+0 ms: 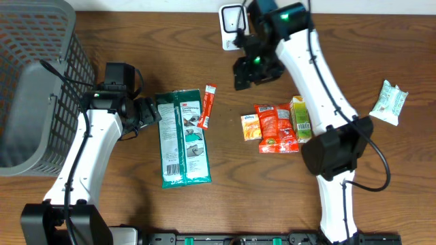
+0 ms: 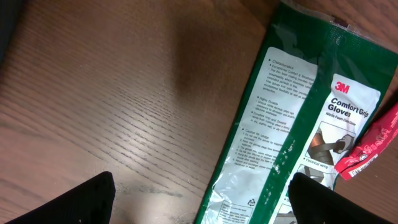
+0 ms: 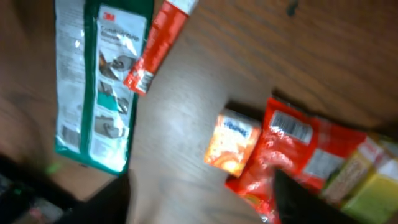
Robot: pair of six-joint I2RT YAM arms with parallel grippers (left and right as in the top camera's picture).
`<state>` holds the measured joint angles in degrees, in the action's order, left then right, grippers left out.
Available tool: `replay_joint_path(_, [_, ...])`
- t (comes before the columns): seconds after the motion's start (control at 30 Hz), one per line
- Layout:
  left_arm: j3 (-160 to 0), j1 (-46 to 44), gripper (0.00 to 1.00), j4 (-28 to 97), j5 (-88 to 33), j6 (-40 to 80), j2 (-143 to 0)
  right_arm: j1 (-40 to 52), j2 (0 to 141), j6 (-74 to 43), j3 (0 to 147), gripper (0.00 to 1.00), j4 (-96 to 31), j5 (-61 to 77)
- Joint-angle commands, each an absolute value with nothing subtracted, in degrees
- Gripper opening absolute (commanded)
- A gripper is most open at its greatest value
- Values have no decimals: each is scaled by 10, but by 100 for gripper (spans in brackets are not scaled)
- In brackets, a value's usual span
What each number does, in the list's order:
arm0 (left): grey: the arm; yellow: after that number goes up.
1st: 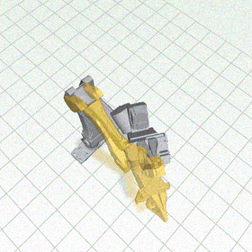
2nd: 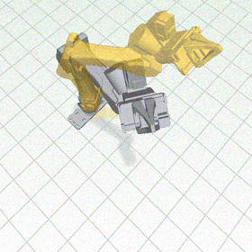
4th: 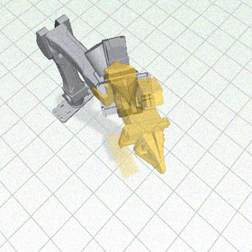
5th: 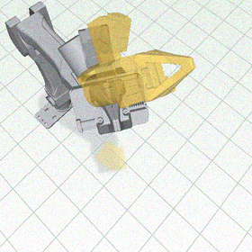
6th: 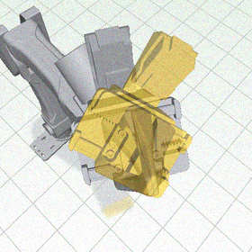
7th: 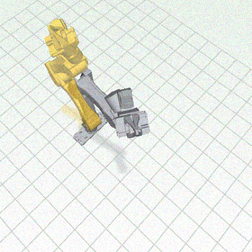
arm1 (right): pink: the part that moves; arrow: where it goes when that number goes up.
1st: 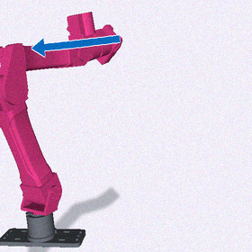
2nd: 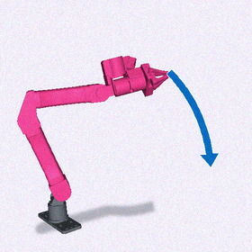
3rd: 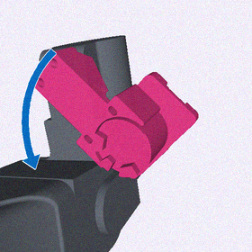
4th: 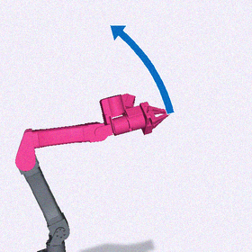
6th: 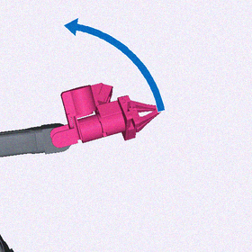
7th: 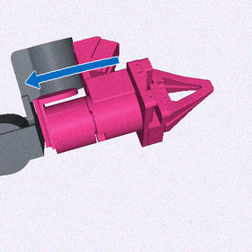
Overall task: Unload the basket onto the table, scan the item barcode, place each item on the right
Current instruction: 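Move the right gripper back over the orange Kleenex pack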
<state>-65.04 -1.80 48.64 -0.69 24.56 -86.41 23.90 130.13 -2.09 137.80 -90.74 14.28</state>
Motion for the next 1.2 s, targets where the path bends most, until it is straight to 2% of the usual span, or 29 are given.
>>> replay_joint_path(0.0, [-655,-17,90,488,1,240,-864,256,1297,-51,1364,99,-891,114])
replay_joint_path(0.07, [-655,-17,90,488,1,240,-864,262,1297,-58,1354,99,-882,114])
replay_joint_path(0.1, [-655,-17,90,488,1,240,-864,264,1297,-60,1348,93,-880,114])
replay_joint_path(0.17, [-655,-17,90,488,1,240,-864,267,1297,-60,1336,62,-879,114])
replay_joint_path(0.2, [-655,-17,90,488,1,240,-864,267,1297,-60,1328,50,-878,114])
replay_joint_path(0.27, [-655,-17,90,488,1,240,-864,267,1297,-60,1302,9,-874,113])
replay_joint_path(0.3, [-655,-17,90,488,1,240,-864,267,1297,-60,1292,1,-871,114])
replay_joint_path(0.5, [-655,-17,90,488,1,240,-864,267,1297,-62,1204,1,-847,90])
replay_joint_path(0.7, [-655,-17,90,488,1,240,-864,260,1297,-118,1141,2,-814,15])
replay_joint_path(1.17, [-655,-17,90,488,1,240,-864,256,1297,-184,1058,7,-768,-55])
